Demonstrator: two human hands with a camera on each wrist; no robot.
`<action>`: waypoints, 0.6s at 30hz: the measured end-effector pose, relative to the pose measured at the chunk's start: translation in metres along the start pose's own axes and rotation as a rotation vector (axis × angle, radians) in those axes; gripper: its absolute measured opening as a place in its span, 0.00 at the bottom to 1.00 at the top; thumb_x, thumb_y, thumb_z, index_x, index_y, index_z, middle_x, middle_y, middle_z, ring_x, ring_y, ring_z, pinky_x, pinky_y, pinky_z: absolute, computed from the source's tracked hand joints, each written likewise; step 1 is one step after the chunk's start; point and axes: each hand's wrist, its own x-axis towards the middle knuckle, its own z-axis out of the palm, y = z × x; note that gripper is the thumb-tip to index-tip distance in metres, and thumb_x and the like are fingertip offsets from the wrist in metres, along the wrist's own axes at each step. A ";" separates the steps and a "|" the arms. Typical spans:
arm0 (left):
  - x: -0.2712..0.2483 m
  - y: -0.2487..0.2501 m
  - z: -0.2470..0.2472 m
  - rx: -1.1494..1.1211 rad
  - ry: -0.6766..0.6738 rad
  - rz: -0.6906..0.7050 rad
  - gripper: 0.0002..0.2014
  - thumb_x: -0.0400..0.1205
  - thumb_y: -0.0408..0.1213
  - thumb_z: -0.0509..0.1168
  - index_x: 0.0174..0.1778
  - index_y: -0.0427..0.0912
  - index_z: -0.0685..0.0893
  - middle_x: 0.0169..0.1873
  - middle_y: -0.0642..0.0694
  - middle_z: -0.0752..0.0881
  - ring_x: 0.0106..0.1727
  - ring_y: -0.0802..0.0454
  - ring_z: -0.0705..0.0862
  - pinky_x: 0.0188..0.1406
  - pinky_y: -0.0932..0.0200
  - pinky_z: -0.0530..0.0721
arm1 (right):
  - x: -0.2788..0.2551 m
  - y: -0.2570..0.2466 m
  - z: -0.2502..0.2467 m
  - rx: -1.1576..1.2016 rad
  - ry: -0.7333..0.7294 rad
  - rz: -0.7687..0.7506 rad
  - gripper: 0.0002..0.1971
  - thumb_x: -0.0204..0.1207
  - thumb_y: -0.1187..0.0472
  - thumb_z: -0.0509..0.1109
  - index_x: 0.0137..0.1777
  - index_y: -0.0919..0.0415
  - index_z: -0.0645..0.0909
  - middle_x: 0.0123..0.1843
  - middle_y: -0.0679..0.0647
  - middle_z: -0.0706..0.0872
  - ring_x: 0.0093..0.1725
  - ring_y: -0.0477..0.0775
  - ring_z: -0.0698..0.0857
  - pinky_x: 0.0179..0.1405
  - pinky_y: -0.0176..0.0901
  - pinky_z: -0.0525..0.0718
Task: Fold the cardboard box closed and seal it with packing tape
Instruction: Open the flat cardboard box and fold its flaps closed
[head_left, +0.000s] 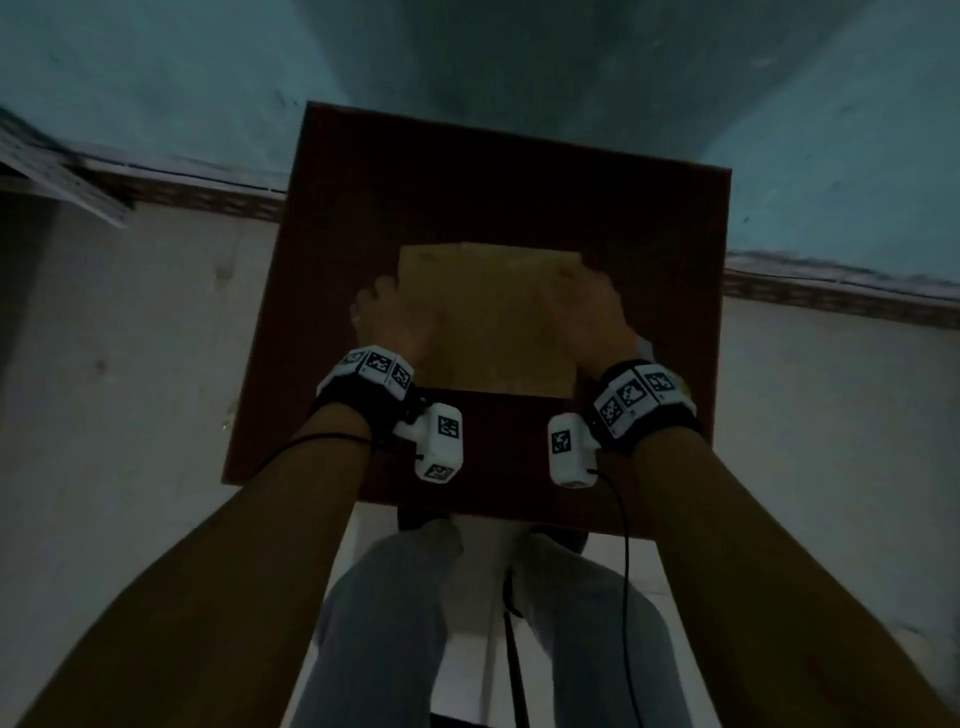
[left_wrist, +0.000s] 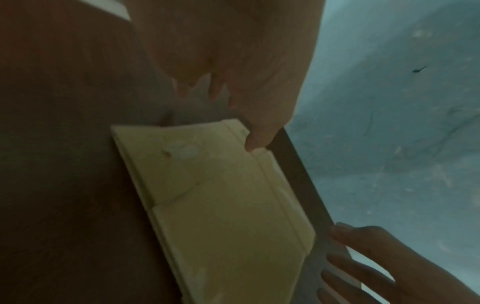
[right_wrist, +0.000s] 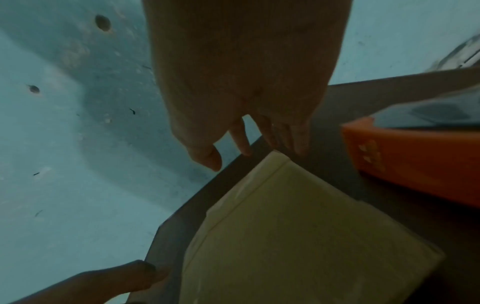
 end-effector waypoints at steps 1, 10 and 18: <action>0.000 -0.003 0.005 -0.007 0.010 -0.030 0.41 0.85 0.51 0.72 0.90 0.37 0.65 0.87 0.31 0.67 0.89 0.30 0.64 0.87 0.33 0.67 | 0.000 0.007 0.006 0.014 0.020 0.016 0.23 0.90 0.54 0.66 0.77 0.69 0.78 0.72 0.71 0.83 0.67 0.70 0.86 0.62 0.52 0.84; 0.020 -0.031 0.057 0.039 0.150 -0.019 0.49 0.74 0.57 0.77 0.86 0.39 0.65 0.84 0.34 0.67 0.85 0.30 0.66 0.83 0.36 0.68 | -0.003 0.038 0.048 0.098 -0.023 0.097 0.42 0.77 0.33 0.67 0.84 0.60 0.70 0.83 0.67 0.72 0.76 0.69 0.80 0.71 0.65 0.84; 0.019 -0.039 0.074 0.023 0.197 -0.104 0.53 0.70 0.55 0.82 0.87 0.46 0.61 0.86 0.36 0.61 0.85 0.29 0.64 0.81 0.31 0.68 | -0.008 0.059 0.067 0.077 0.096 0.015 0.40 0.82 0.51 0.76 0.90 0.58 0.64 0.90 0.64 0.63 0.85 0.67 0.70 0.80 0.63 0.77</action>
